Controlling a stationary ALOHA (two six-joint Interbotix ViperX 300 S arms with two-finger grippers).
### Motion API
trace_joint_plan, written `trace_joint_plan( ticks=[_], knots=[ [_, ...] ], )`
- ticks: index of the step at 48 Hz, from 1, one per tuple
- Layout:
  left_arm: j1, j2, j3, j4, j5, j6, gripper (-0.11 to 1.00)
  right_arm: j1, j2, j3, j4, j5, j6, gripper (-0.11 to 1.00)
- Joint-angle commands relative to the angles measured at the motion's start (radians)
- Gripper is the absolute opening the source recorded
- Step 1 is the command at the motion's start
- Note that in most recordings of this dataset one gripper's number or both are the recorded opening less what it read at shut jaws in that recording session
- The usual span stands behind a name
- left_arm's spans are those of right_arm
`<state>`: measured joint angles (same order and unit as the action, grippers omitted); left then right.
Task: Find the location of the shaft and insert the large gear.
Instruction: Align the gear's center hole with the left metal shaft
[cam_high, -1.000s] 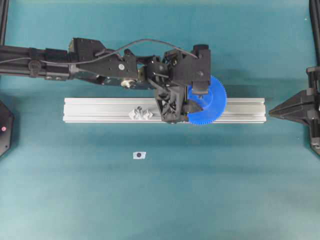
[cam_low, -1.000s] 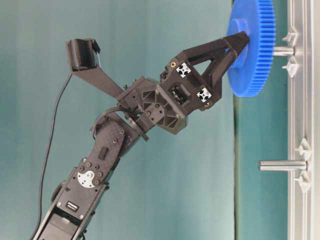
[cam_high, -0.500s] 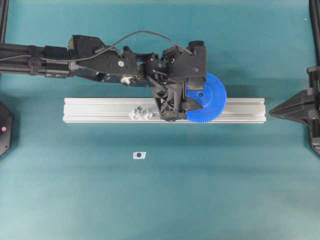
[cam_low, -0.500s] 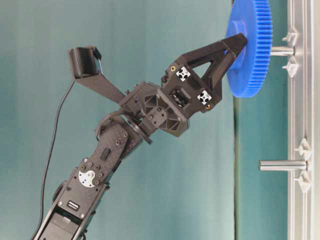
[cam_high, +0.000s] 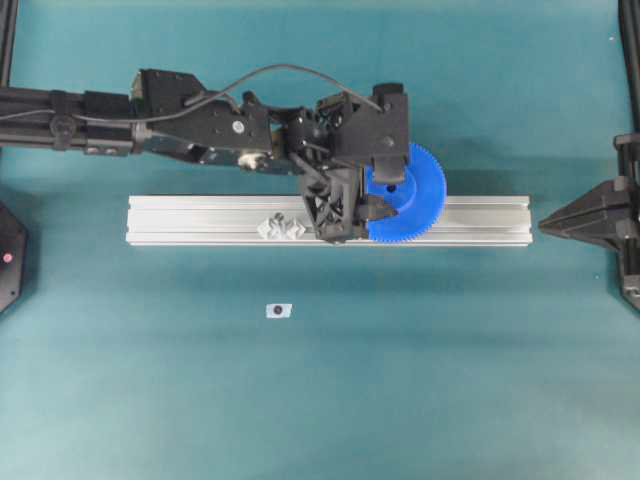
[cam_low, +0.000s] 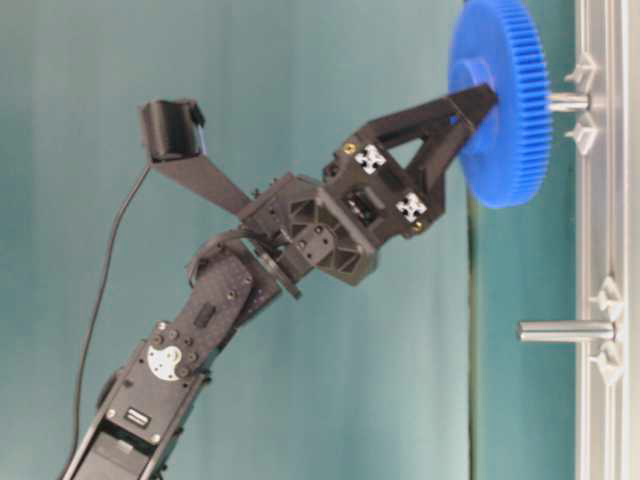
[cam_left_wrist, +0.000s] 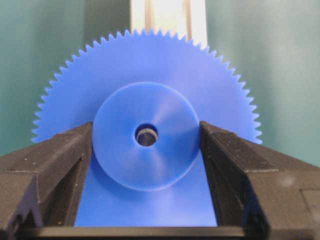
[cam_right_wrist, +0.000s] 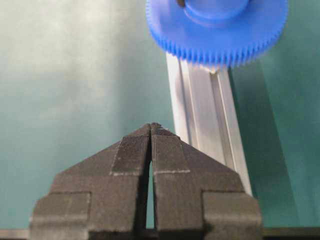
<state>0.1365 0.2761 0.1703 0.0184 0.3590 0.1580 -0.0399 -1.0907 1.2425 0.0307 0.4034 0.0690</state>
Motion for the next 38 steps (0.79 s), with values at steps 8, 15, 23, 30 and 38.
trace_joint_plan(
  ticks=[8, 15, 23, 30, 38],
  knots=[
    [-0.035, -0.02, -0.015, 0.002, -0.003, -0.002, 0.71, -0.005, 0.005, -0.008, 0.0, -0.009, 0.009, 0.02],
    [-0.031, -0.011, -0.032, 0.003, -0.012, 0.005, 0.71, -0.003, 0.005, -0.008, 0.0, -0.011, 0.009, 0.02],
    [-0.014, -0.002, -0.057, 0.003, -0.014, 0.006, 0.71, -0.005, 0.005, -0.008, 0.0, -0.011, 0.009, 0.02],
    [-0.003, 0.006, -0.084, 0.003, -0.014, 0.008, 0.71, -0.005, 0.005, -0.008, 0.0, -0.012, 0.009, 0.02],
    [-0.003, 0.015, -0.101, 0.002, -0.012, 0.014, 0.71, -0.005, 0.005, -0.006, 0.0, -0.012, 0.009, 0.02]
  ],
)
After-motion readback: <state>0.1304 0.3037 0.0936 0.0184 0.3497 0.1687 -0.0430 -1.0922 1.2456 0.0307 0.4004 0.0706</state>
